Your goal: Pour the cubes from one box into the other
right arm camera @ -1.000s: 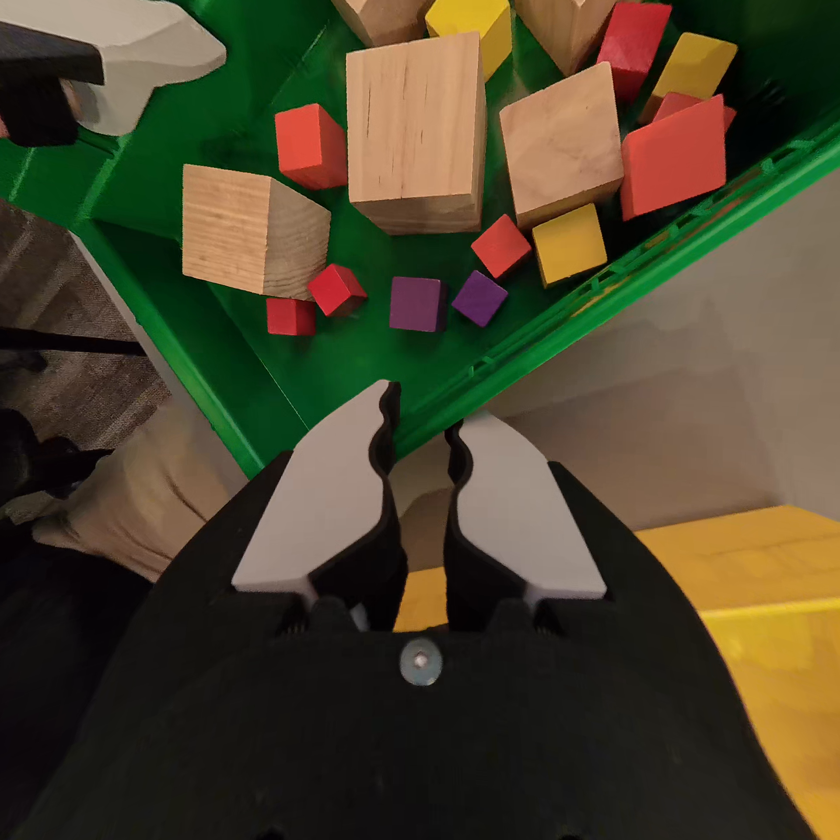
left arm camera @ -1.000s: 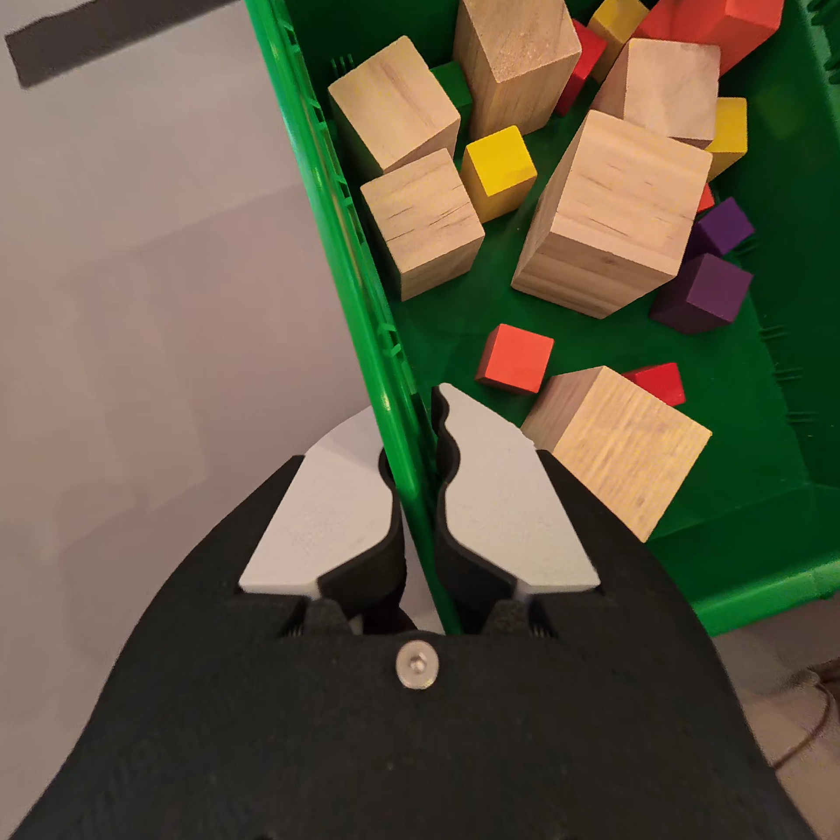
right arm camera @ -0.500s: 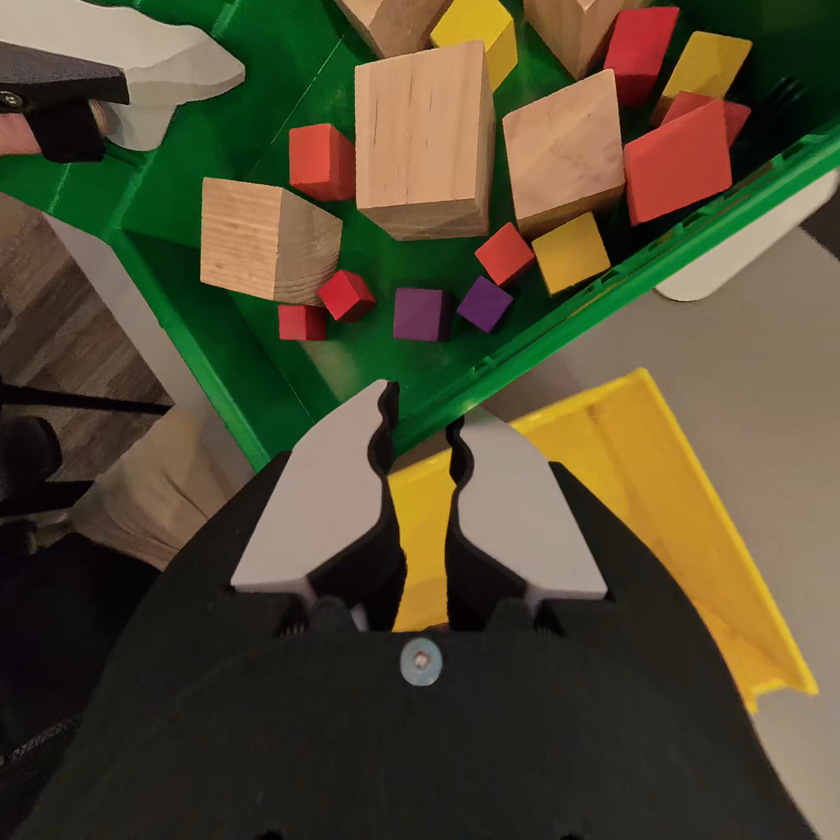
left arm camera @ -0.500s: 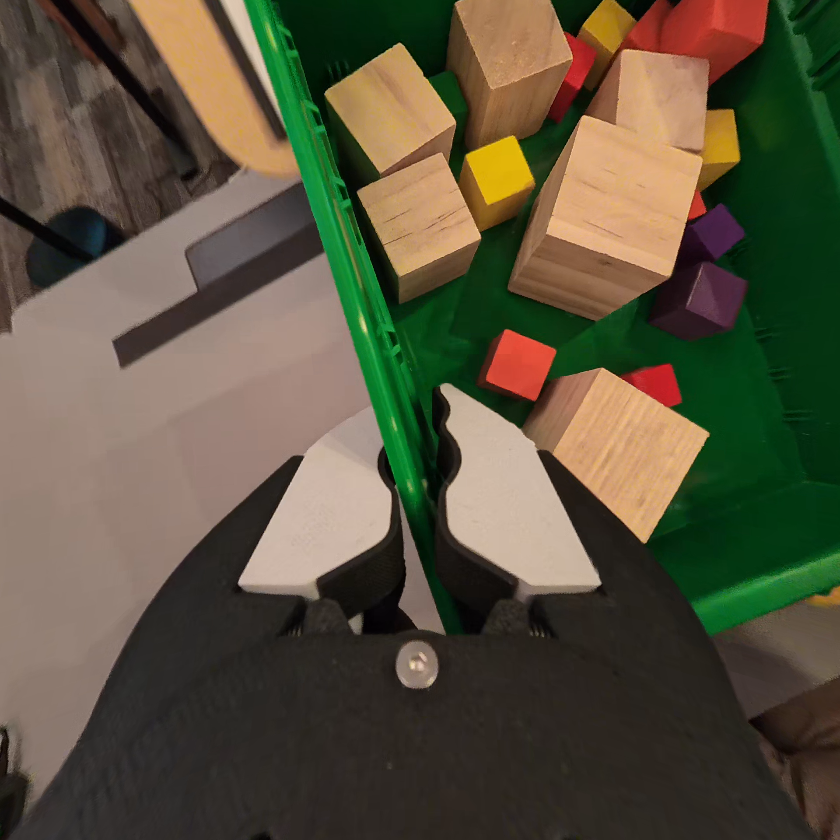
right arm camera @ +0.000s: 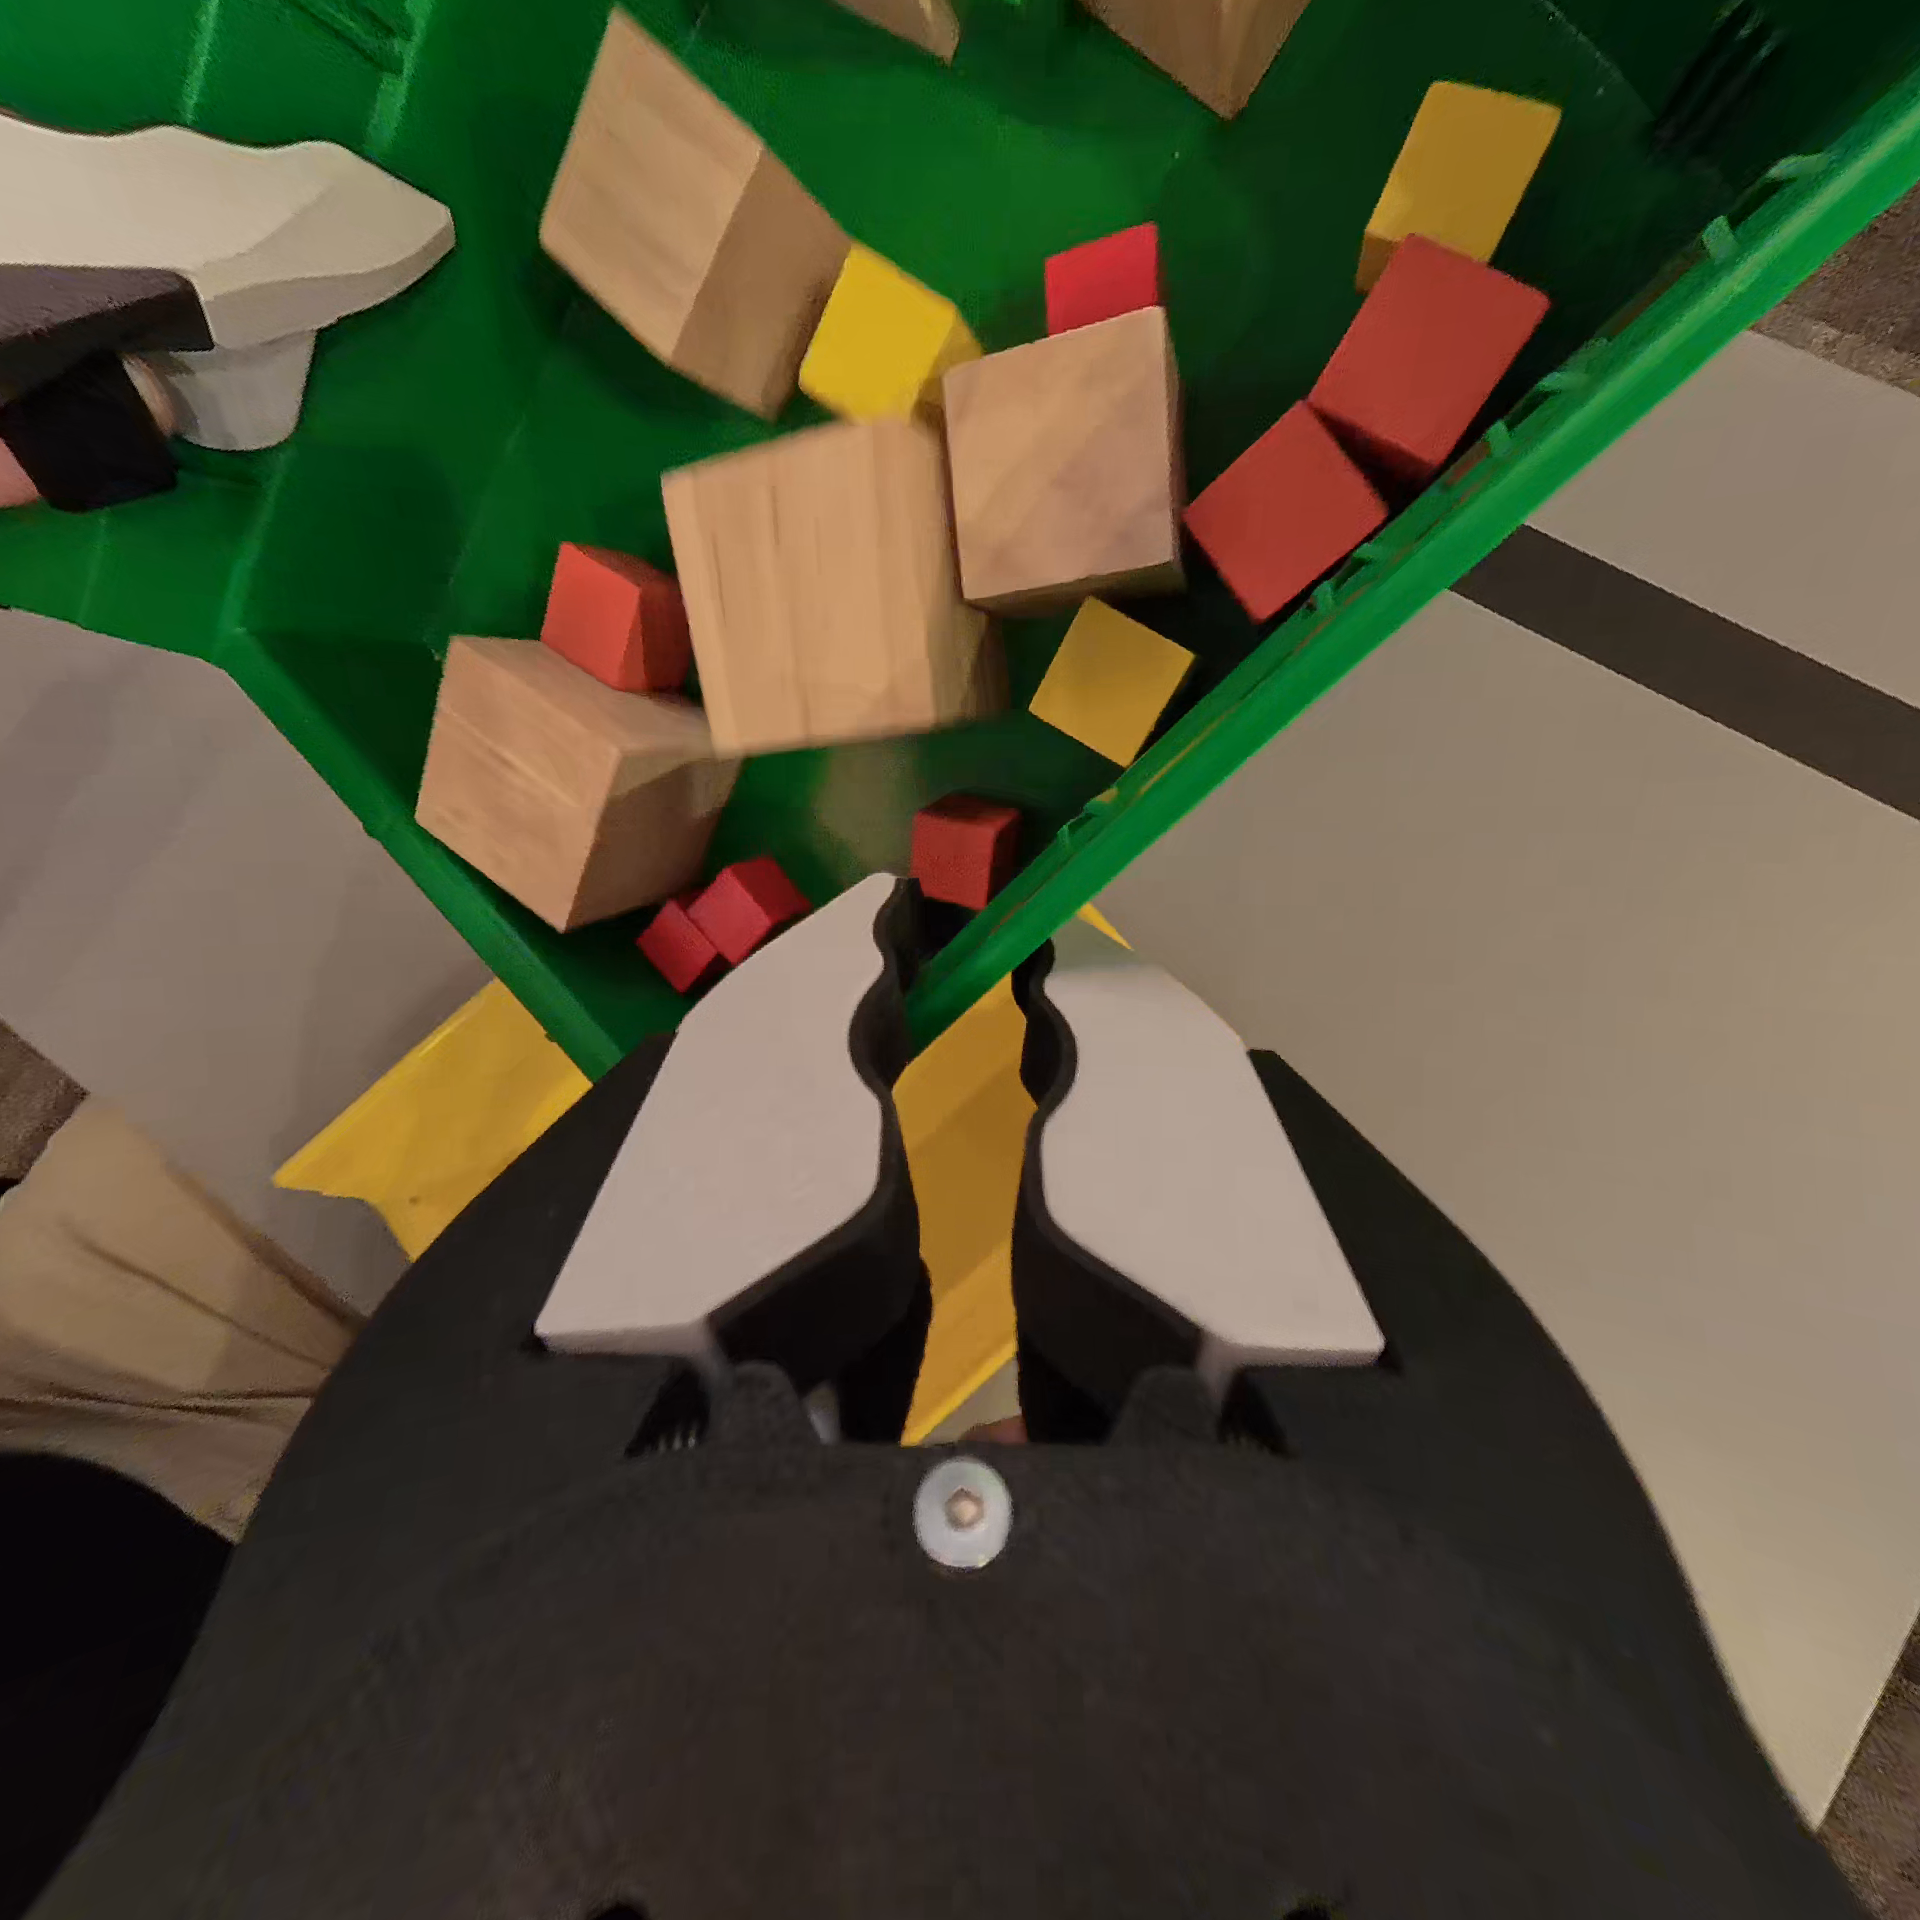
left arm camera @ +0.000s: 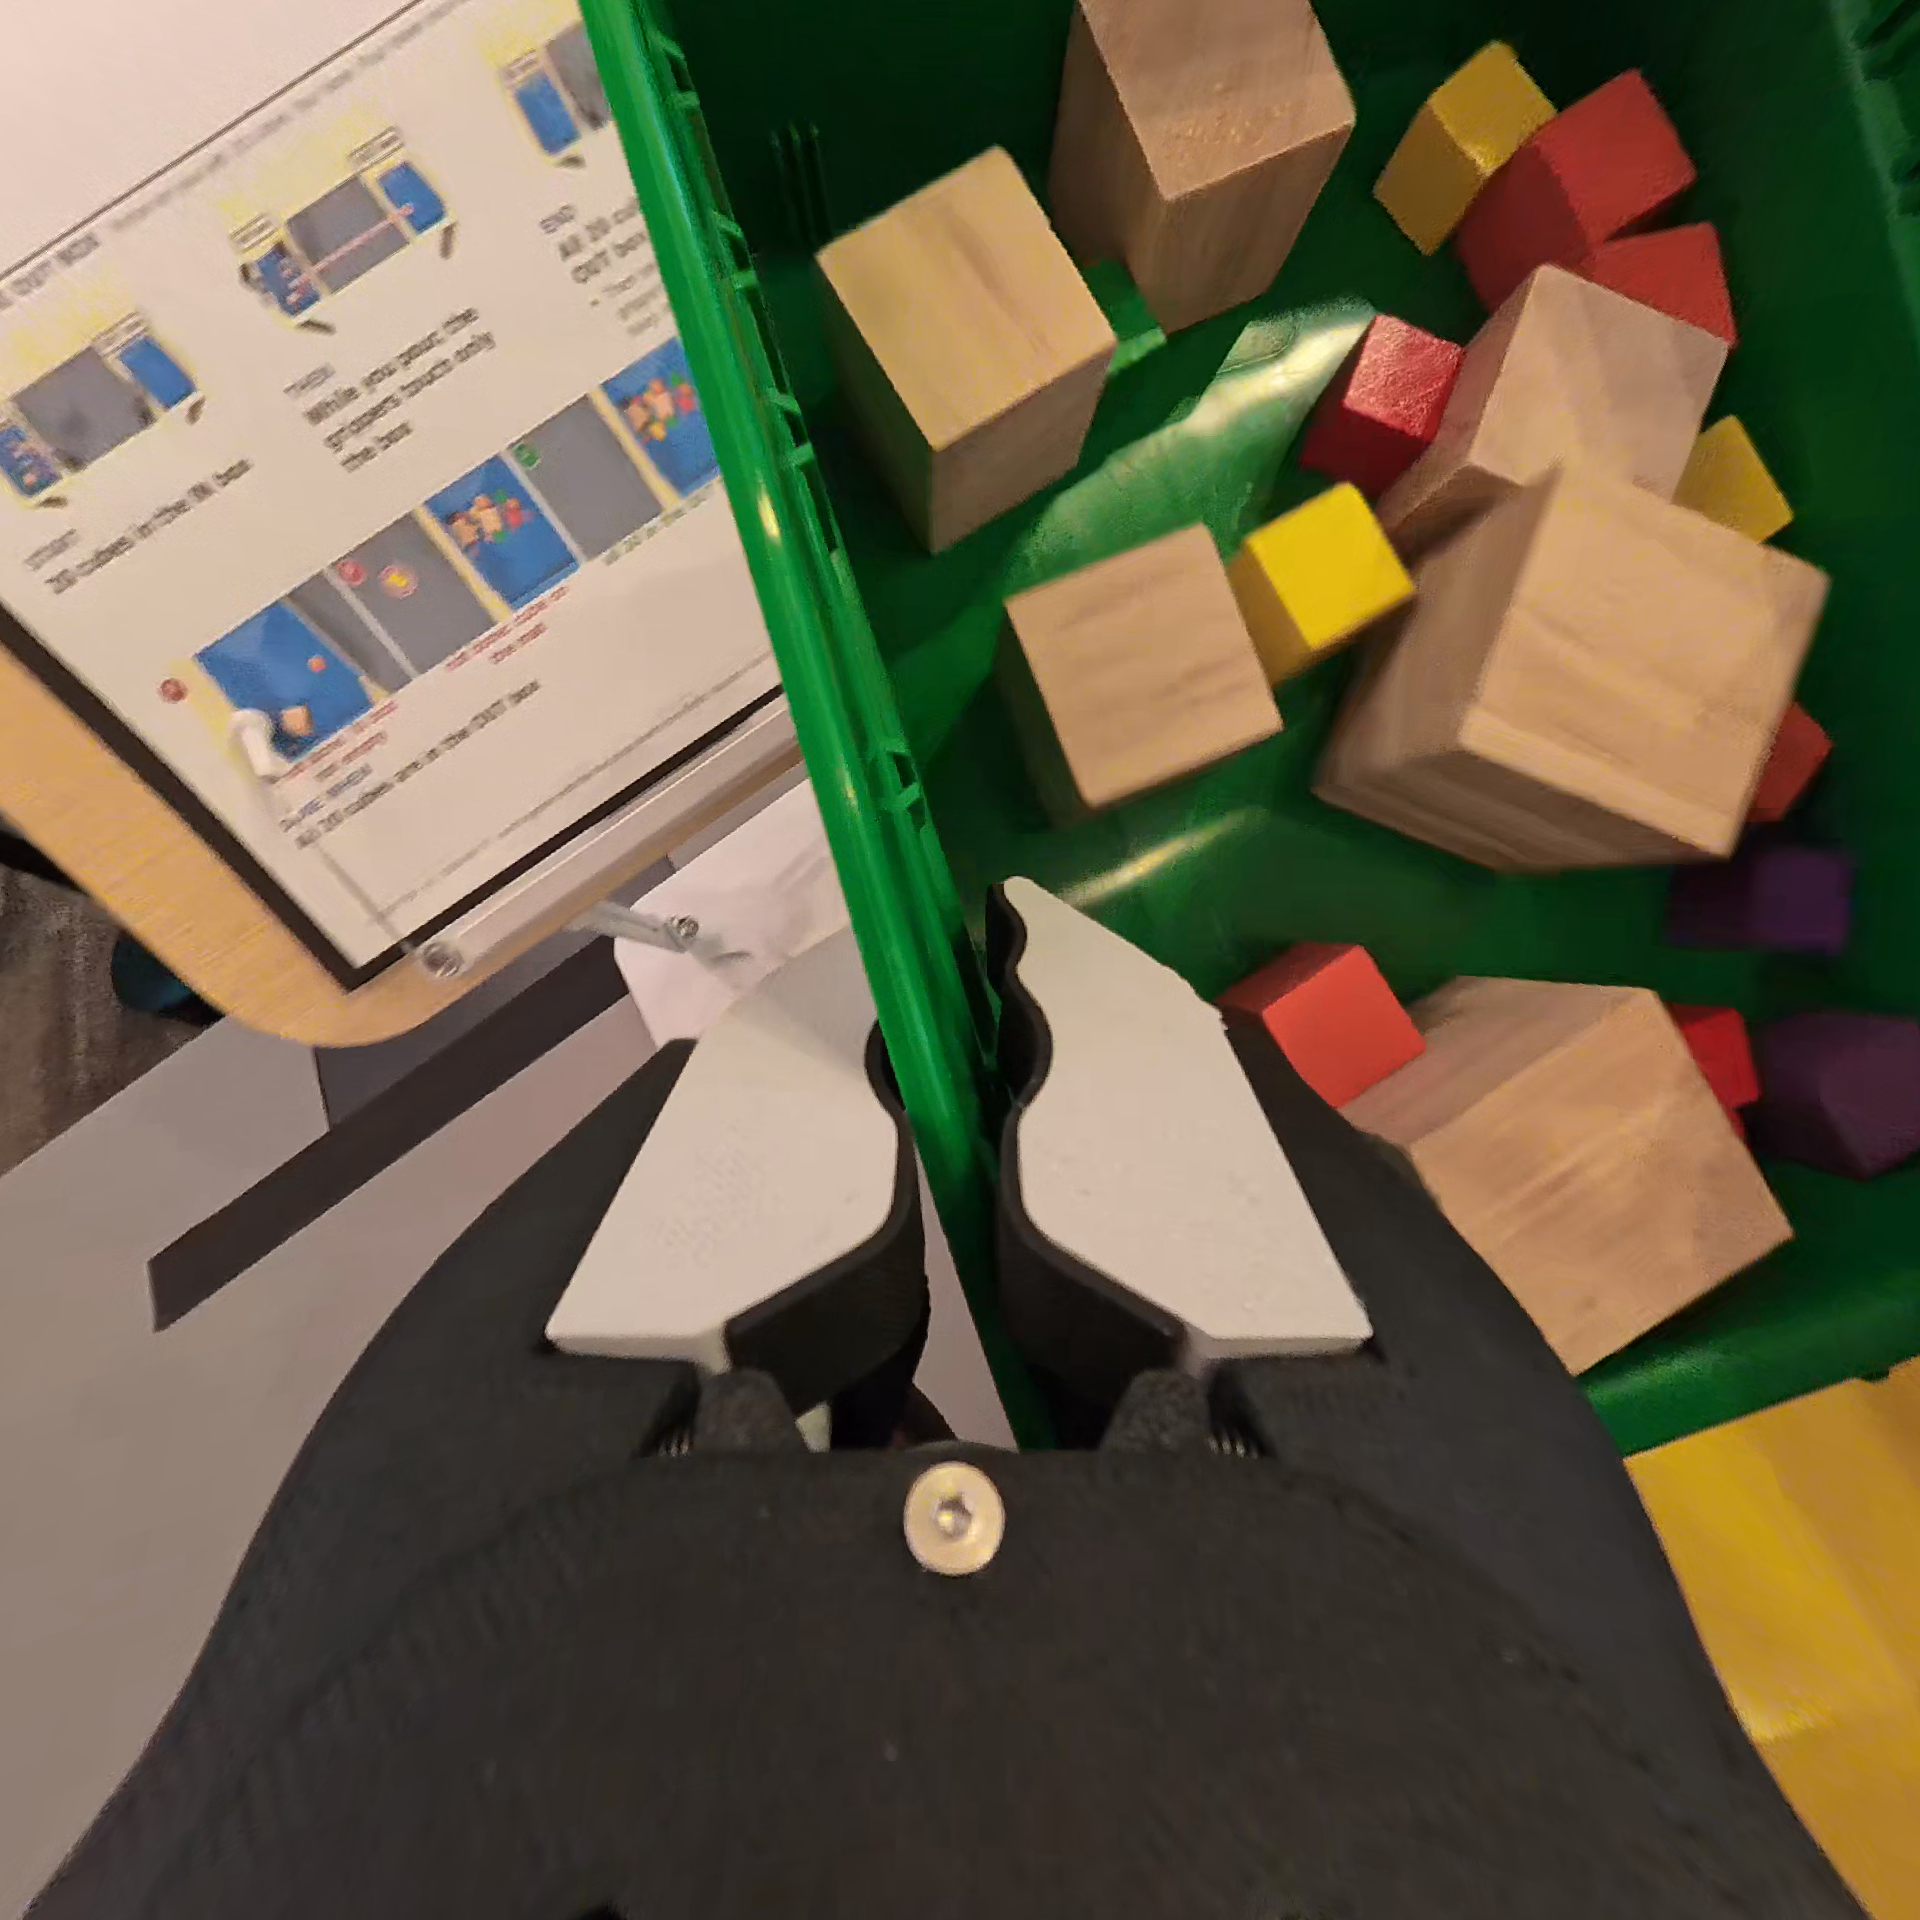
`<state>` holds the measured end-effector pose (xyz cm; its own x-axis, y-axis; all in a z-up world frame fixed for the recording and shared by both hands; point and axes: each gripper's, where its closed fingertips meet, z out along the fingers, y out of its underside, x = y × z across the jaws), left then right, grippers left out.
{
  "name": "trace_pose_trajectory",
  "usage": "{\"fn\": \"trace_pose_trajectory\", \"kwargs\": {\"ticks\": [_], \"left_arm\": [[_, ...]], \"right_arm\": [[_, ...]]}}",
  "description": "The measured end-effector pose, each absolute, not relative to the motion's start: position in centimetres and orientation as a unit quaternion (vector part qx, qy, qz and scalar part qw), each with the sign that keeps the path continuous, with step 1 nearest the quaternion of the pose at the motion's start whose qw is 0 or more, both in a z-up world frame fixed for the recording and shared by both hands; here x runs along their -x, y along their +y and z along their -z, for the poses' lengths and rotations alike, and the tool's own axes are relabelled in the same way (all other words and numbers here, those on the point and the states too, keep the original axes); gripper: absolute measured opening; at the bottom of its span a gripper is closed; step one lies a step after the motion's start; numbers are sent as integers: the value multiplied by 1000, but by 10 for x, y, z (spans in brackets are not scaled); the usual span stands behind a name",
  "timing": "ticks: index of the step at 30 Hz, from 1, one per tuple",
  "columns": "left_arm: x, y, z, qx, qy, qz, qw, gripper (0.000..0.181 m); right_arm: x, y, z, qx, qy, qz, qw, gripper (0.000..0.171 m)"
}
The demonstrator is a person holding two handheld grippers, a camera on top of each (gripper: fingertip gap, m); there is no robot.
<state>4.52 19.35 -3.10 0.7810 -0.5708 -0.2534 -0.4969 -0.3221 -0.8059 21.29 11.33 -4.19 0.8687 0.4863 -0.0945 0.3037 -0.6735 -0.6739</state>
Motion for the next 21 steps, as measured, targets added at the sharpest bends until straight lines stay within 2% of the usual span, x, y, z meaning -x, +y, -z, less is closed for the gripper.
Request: {"fn": "trace_pose_trajectory", "kwargs": {"ticks": [1,9,21], "left_arm": [[-53,196,33,811,330,41,480,9],[-95,210,43,782,344,43,518,9],[-113,216,37,725,326,41,605,12]], "right_arm": [[-220,115,43,904,-211,-135,345,12],[-257,126,58,898,-179,-126,382,11],[-273,139,70,867,-161,-123,455,9]]}}
